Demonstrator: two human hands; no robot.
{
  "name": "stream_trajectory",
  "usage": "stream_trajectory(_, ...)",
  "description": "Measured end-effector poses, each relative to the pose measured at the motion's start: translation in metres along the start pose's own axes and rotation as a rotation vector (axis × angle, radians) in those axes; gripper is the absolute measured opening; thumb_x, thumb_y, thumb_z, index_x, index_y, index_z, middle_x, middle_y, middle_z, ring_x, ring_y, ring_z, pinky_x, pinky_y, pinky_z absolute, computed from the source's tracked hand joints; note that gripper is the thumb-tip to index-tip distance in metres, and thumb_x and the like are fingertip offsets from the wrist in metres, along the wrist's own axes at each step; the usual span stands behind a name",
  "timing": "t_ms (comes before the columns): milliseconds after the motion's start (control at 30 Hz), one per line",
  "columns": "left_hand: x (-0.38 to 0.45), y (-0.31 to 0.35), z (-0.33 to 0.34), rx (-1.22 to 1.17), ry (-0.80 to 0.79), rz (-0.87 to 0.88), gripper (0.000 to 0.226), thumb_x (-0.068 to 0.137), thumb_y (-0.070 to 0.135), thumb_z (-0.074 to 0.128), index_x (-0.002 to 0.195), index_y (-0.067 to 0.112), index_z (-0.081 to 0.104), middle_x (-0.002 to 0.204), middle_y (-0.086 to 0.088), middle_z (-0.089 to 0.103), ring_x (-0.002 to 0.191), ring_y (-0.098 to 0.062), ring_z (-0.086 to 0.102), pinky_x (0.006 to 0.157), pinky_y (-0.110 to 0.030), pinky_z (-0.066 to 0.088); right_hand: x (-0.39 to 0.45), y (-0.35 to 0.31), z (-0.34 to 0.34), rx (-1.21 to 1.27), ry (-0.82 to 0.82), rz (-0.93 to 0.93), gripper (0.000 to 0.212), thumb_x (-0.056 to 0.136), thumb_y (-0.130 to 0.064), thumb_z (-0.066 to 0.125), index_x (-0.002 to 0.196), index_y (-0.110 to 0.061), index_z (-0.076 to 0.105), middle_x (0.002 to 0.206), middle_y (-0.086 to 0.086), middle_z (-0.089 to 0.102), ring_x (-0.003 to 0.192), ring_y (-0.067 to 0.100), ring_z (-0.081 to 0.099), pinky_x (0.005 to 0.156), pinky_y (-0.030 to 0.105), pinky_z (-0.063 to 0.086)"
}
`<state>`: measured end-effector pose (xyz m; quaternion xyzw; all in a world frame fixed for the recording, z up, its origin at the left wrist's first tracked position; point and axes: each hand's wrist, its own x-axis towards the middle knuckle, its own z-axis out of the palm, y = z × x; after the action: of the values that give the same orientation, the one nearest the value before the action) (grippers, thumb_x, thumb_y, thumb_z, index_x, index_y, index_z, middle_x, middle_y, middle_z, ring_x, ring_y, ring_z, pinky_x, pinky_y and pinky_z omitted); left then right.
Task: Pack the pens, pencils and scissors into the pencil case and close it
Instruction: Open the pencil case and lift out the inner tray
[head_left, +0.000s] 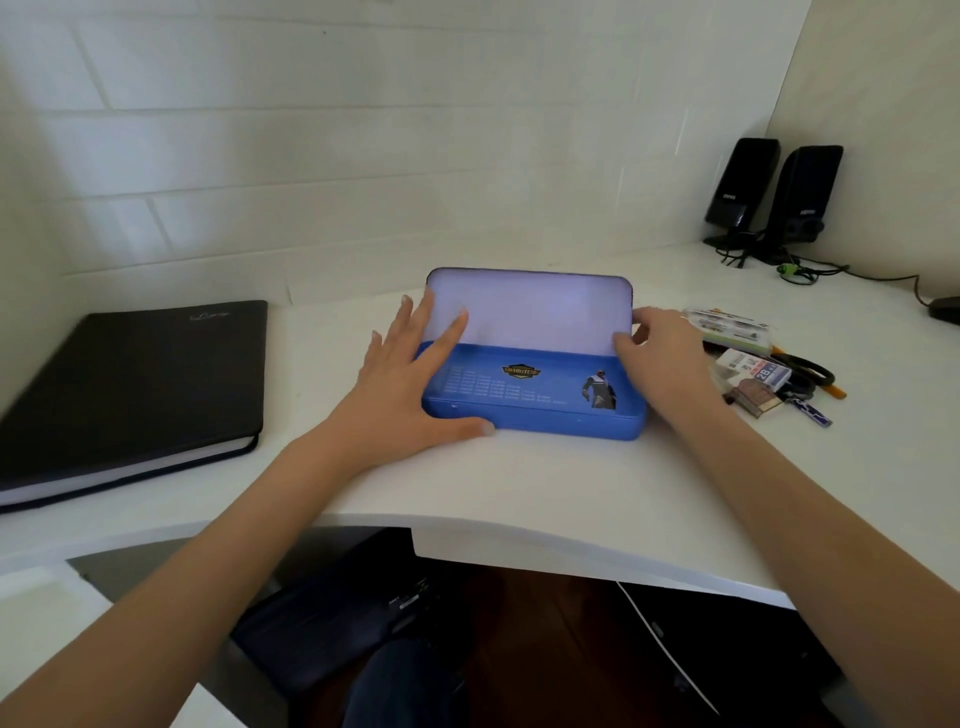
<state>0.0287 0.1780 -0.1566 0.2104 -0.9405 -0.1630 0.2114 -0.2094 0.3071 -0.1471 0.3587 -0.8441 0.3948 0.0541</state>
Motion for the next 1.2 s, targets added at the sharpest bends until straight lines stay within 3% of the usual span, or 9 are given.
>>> stream_trajectory(167, 0.002, 0.005, 0.000, -0.032, -0.012, -0.095, 0.101, 0.059, 0.080, 0.049, 0.146, 0.038, 0.021, 0.154, 0.010, 0.026, 0.143, -0.011, 0.020, 0.119, -0.039, 0.013, -0.005, 0.001, -0.005, -0.056, -0.078, -0.007, 0.023, 0.090, -0.020, 0.047, 0.086, -0.007, 0.066, 0.085, 0.018, 0.057, 0.077, 0.029, 0.050, 0.069, 0.028, 0.035)
stream_trajectory(233, 0.001, 0.006, -0.001, -0.070, 0.011, -0.106, 0.096, 0.062, 0.071, 0.063, 0.144, 0.034, 0.027, 0.148, 0.010, 0.034, 0.136, -0.012, 0.031, 0.114, -0.032, 0.023, -0.010, -0.004, -0.009, -0.043, -0.030, -0.095, 0.022, 0.091, -0.023, 0.052, 0.101, -0.012, 0.067, 0.100, 0.014, 0.056, 0.088, 0.028, 0.053, 0.079, 0.031, 0.042)
stream_trajectory(367, 0.005, 0.006, -0.002, -0.132, 0.000, -0.171, 0.105, 0.052, 0.073, 0.066, 0.142, 0.033, 0.030, 0.145, 0.008, 0.037, 0.134, -0.013, 0.032, 0.112, -0.035, 0.029, -0.031, -0.027, -0.018, 0.190, -0.115, -0.378, 0.017, 0.087, -0.024, 0.064, 0.095, -0.014, 0.076, 0.092, 0.001, 0.059, 0.084, 0.008, 0.053, 0.079, 0.013, 0.040)
stream_trajectory(433, 0.013, 0.004, -0.001, -0.103, 0.036, -0.213, 0.109, 0.047, 0.077, 0.060, 0.141, 0.032, 0.030, 0.145, 0.006, 0.038, 0.134, -0.017, 0.033, 0.111, -0.039, 0.030, -0.039, -0.034, -0.013, 0.199, -0.295, -0.439, 0.017, 0.088, -0.023, 0.063, 0.089, -0.013, 0.077, 0.088, 0.003, 0.064, 0.084, 0.009, 0.056, 0.078, 0.017, 0.041)
stream_trajectory(533, 0.023, 0.002, 0.004, -0.025, 0.113, -0.250, 0.099, 0.060, 0.068, 0.070, 0.141, 0.027, 0.031, 0.144, -0.001, 0.039, 0.135, -0.023, 0.029, 0.111, -0.039, 0.029, -0.036, -0.031, -0.001, 0.002, -0.312, -0.518, 0.018, 0.087, -0.021, 0.063, 0.100, -0.016, 0.075, 0.094, -0.002, 0.068, 0.092, 0.013, 0.058, 0.086, 0.023, 0.043)
stream_trajectory(700, 0.030, 0.003, 0.007, -0.056, 0.128, -0.220, 0.096, 0.064, 0.059, 0.073, 0.142, 0.028, 0.027, 0.143, -0.002, 0.031, 0.133, -0.021, 0.028, 0.109, -0.036, 0.030, -0.033, -0.032, 0.002, 0.136, -0.272, -0.392, 0.016, 0.086, -0.004, 0.062, 0.094, -0.011, 0.074, 0.082, -0.012, 0.058, 0.077, -0.002, 0.053, 0.073, -0.003, 0.036)
stream_trajectory(933, 0.034, -0.001, 0.007, -0.167, 0.190, -0.182, 0.113, 0.057, 0.051, 0.082, 0.146, 0.029, 0.016, 0.147, -0.001, 0.024, 0.133, -0.018, 0.033, 0.107, -0.032, 0.032, -0.032, -0.036, 0.001, 0.218, -0.143, -0.327, 0.010, 0.076, -0.007, 0.074, 0.079, -0.015, 0.068, 0.073, -0.013, 0.054, 0.069, -0.001, 0.050, 0.066, 0.001, 0.036)
stream_trajectory(1067, 0.036, -0.010, 0.003, -0.399, 0.154, -0.234, 0.123, 0.051, 0.051, 0.084, 0.146, 0.033, 0.009, 0.144, 0.000, 0.039, 0.132, -0.014, 0.040, 0.106, -0.030, 0.035, -0.025, -0.031, -0.009, 0.441, -0.067, -0.213, 0.014, 0.072, -0.005, 0.078, 0.073, -0.013, 0.066, 0.066, -0.007, 0.056, 0.054, -0.007, 0.048, 0.057, 0.003, 0.035)
stream_trajectory(1200, 0.043, -0.012, 0.007, -0.255, 0.114, -0.274, 0.113, 0.061, 0.048, 0.081, 0.148, 0.025, 0.013, 0.142, -0.009, 0.043, 0.133, -0.019, 0.040, 0.097, -0.023, 0.030, -0.022, -0.023, -0.023, 0.533, -0.190, -0.217, 0.021, 0.071, 0.001, 0.077, 0.065, -0.013, 0.063, 0.060, -0.003, 0.055, 0.046, -0.004, 0.045, 0.053, 0.004, 0.035)
